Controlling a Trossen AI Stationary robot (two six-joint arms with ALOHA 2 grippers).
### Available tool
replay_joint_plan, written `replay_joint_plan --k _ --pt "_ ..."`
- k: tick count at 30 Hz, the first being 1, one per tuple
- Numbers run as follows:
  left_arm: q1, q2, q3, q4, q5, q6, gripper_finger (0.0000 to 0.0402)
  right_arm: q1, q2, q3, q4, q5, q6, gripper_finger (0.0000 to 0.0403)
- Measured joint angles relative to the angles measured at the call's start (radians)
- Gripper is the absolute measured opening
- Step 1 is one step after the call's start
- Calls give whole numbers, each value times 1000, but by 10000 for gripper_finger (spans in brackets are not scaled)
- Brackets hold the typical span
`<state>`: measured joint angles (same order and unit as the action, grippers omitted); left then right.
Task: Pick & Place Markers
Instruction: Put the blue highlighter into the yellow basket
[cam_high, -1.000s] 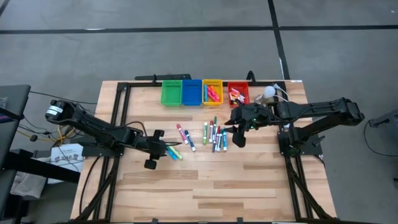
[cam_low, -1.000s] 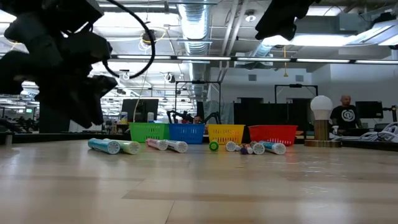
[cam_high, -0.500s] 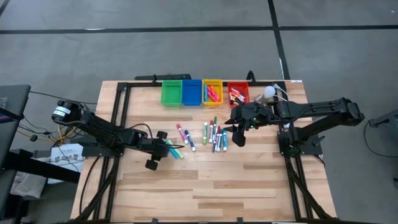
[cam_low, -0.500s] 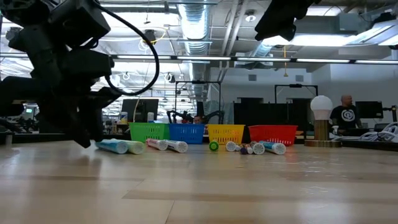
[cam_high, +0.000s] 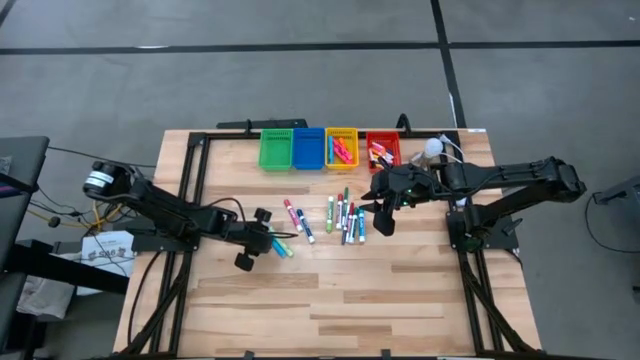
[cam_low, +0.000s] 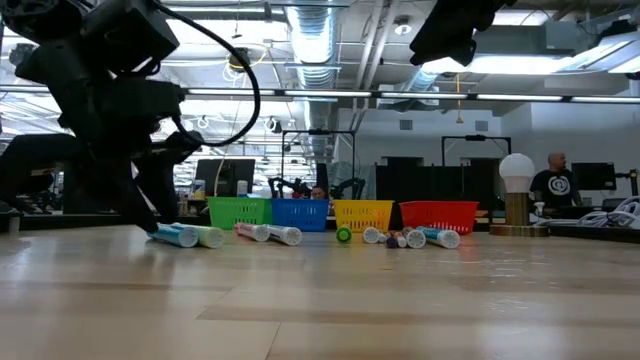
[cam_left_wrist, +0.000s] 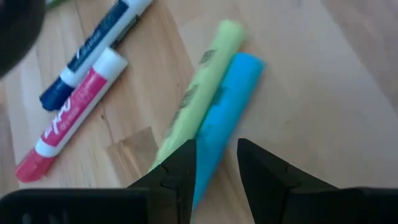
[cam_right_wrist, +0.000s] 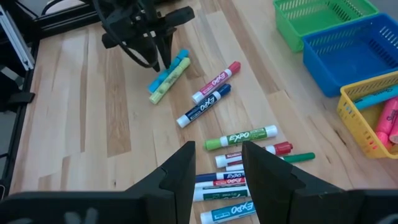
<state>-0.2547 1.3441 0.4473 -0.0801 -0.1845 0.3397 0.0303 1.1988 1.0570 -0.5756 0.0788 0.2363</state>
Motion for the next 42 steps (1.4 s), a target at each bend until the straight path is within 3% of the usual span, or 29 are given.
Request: replay_joint_plan --k 7,18,29,35,42 --pt "43 27 0 3 2 1 117 0 0 0 0 0 0 123" --pt "62 28 0 -1 161 0 117 0 0 0 0 0 0 123" --pt "44 140 5 81 261 -60 105 0 0 0 0 0 21 123" --pt "38 89 -1 98 257 -114 65 0 0 0 3 0 62 123" --pt "8 31 -3 100 252 -175 77 1 0 0 55 0 117 123"
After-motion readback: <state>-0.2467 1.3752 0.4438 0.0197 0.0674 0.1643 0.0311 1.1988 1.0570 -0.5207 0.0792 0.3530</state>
